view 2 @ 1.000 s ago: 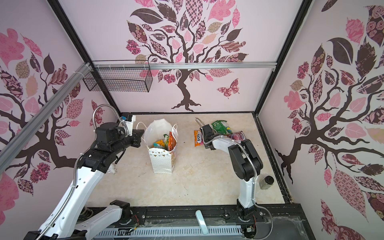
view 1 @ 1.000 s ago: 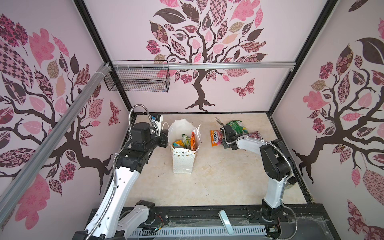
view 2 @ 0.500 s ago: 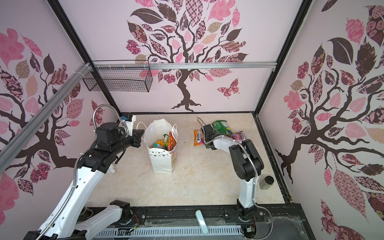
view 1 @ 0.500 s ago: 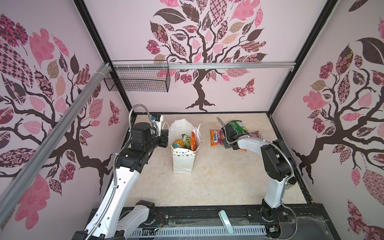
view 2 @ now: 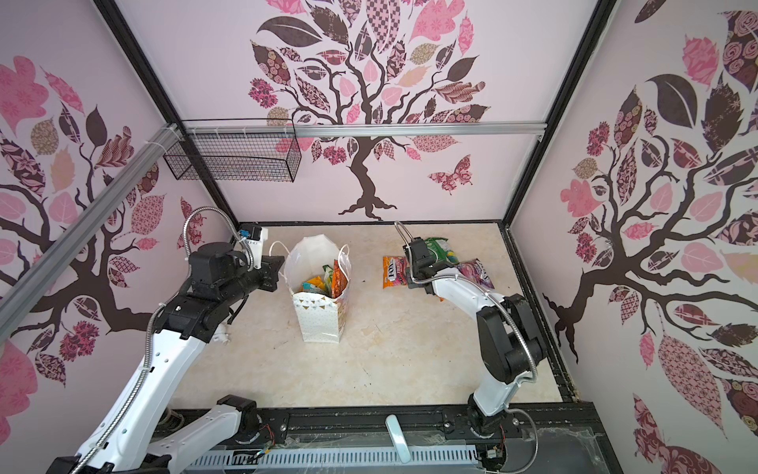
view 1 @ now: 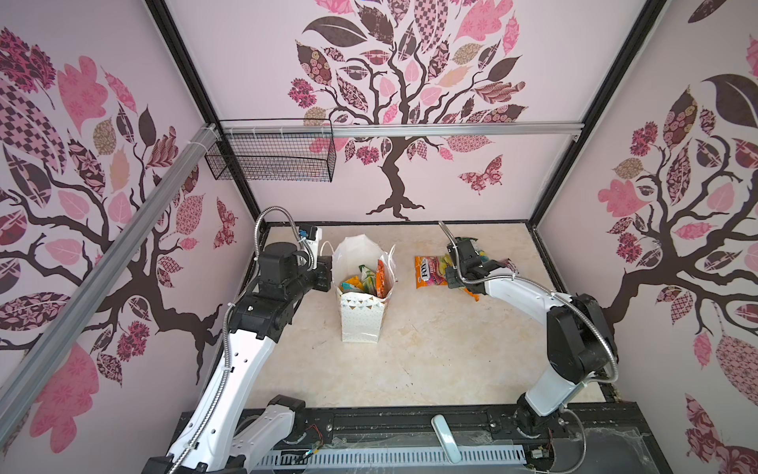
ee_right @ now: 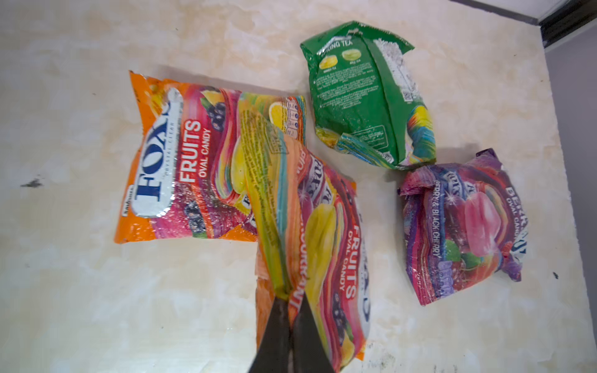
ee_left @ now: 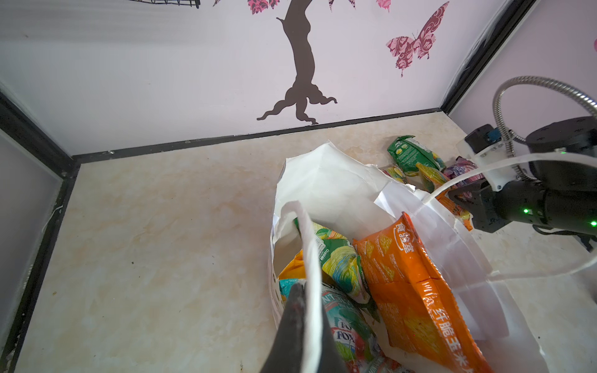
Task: Place the snacks into the paper bag
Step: Pick up the snack from the top-right of the table, then place the snack in the paper bag.
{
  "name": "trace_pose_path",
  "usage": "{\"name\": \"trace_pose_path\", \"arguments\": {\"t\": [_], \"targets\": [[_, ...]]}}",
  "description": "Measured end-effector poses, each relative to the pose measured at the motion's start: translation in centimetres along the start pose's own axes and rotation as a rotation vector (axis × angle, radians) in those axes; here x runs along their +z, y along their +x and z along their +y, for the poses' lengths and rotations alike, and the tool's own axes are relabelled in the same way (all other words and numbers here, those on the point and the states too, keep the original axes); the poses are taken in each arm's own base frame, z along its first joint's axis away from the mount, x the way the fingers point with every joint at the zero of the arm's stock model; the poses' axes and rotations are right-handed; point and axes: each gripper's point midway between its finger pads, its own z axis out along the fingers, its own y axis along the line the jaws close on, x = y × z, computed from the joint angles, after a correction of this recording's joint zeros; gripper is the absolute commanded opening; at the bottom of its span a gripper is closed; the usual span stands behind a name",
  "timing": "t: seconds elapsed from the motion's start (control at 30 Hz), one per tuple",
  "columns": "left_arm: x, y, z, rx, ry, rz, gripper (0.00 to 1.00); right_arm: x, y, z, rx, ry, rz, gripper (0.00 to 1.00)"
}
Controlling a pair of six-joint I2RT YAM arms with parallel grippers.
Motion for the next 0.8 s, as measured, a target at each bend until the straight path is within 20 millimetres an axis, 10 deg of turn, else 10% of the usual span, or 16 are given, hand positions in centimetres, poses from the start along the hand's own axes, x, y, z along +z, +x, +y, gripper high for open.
{"name": "trace_pose_path", "arguments": {"t": [0.8], "targets": [[0.0, 0.0, 0.0, 0.000, -0.001, 0.000, 0.00, -15.2, -9.2, 2.1, 0.103, -0.378, -0.348, 0.00]]}}
